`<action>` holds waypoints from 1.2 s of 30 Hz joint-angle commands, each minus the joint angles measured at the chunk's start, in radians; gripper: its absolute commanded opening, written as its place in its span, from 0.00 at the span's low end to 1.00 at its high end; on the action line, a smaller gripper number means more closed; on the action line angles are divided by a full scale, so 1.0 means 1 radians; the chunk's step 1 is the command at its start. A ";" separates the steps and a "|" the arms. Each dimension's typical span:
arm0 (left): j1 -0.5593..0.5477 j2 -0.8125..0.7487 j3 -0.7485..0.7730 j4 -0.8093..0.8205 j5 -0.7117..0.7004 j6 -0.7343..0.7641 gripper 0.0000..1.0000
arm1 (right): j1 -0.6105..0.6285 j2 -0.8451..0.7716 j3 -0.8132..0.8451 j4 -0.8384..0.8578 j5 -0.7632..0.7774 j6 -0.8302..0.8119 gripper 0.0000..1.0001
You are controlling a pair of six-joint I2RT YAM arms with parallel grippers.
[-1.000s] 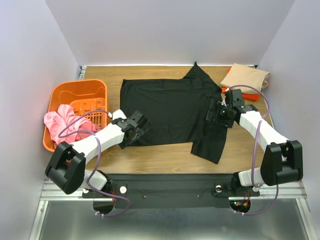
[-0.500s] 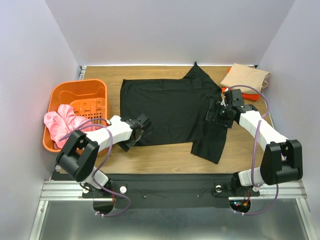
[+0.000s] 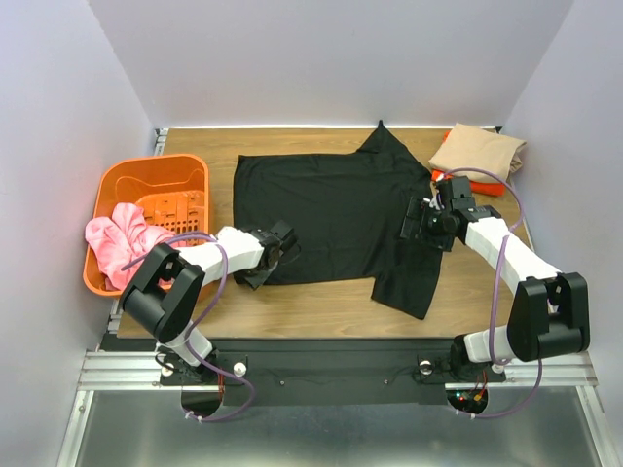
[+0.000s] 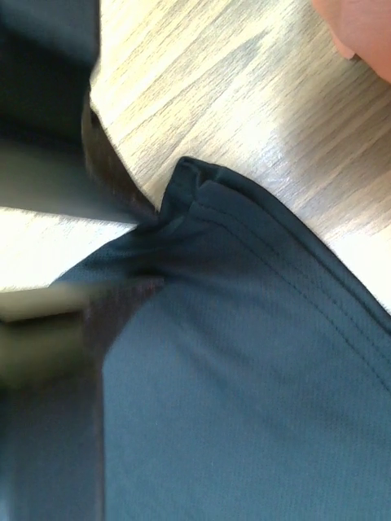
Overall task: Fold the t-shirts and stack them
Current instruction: Fold the tshirt
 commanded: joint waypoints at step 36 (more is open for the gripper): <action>0.005 -0.070 0.117 0.154 -0.041 0.560 0.03 | 0.006 -0.150 -0.242 -0.388 0.077 0.211 0.80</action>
